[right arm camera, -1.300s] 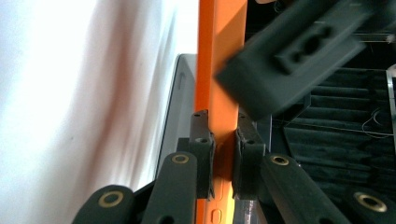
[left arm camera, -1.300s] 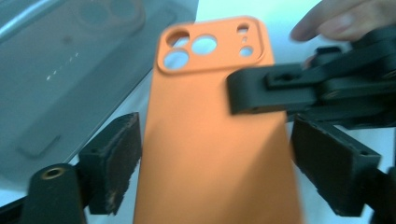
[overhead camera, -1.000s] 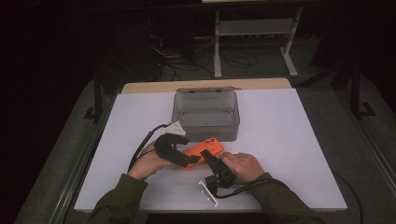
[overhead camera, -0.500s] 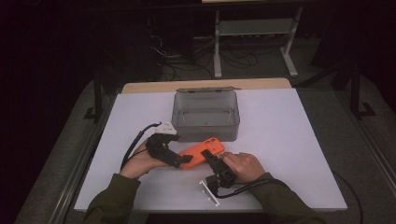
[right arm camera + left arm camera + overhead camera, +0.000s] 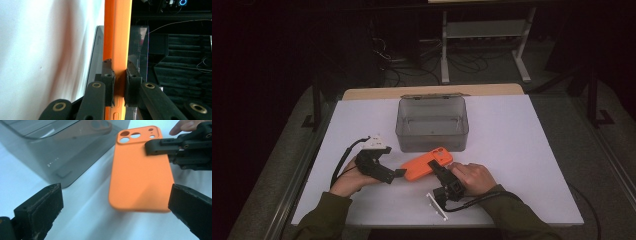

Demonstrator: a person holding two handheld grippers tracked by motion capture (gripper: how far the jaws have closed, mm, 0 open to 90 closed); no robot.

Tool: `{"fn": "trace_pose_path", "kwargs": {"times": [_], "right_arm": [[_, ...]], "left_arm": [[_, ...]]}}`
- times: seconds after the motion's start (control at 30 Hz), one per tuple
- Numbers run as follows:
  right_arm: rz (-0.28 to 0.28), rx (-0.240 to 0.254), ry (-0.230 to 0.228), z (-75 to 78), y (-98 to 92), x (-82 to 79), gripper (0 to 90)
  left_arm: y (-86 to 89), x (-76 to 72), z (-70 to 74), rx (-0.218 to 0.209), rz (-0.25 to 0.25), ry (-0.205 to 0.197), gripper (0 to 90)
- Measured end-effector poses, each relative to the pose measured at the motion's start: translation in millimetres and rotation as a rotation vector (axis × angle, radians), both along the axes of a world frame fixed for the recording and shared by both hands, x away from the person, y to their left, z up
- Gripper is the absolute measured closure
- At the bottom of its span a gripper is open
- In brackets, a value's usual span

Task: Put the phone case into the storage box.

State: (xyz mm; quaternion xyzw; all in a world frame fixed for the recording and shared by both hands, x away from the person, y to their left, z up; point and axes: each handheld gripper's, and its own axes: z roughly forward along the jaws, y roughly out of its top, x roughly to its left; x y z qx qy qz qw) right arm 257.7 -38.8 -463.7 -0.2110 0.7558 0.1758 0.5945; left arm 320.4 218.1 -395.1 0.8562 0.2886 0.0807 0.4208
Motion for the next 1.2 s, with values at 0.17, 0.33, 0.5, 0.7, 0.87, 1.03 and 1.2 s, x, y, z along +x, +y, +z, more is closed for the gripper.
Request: {"fn": "trace_pose_path", "kwargs": {"times": [0.17, 0.33, 0.5, 0.7, 0.87, 1.03, 1.2], "right_arm": [[-0.002, 0.005, 0.003, 0.2, -0.2, 0.1, 79.5], [-0.002, 0.007, 0.005, 0.3, -0.4, 0.1, 79.5], [-0.003, 0.008, 0.006, 0.9, -0.5, 0.6, 79.5], [-0.006, 0.013, 0.005, 2.3, -1.2, 0.6, 79.4], [-0.006, 0.013, 0.007, 2.3, -1.1, 0.4, 79.4], [-0.005, 0.012, 0.009, 1.7, -0.7, 0.2, 79.4], [-0.004, 0.019, 0.018, 2.2, -0.7, -0.1, 79.4]], "left_arm": [[12.7, -7.7, -3.8, -0.012, 0.035, -0.025, 0.0], [19.9, -13.1, -10.9, -0.010, 0.058, -0.034, 0.0], [25.6, -19.4, -18.4, -0.005, 0.067, -0.053, 0.0], [32.1, -28.5, -26.3, -0.006, 0.083, -0.068, 0.0], [33.6, -35.4, -33.6, -0.007, 0.091, -0.076, 0.0], [32.1, -34.8, -34.9, 0.001, 0.085, -0.092, 0.0], [32.8, -35.2, -35.9, 0.001, 0.096, -0.099, 0.0]]}}
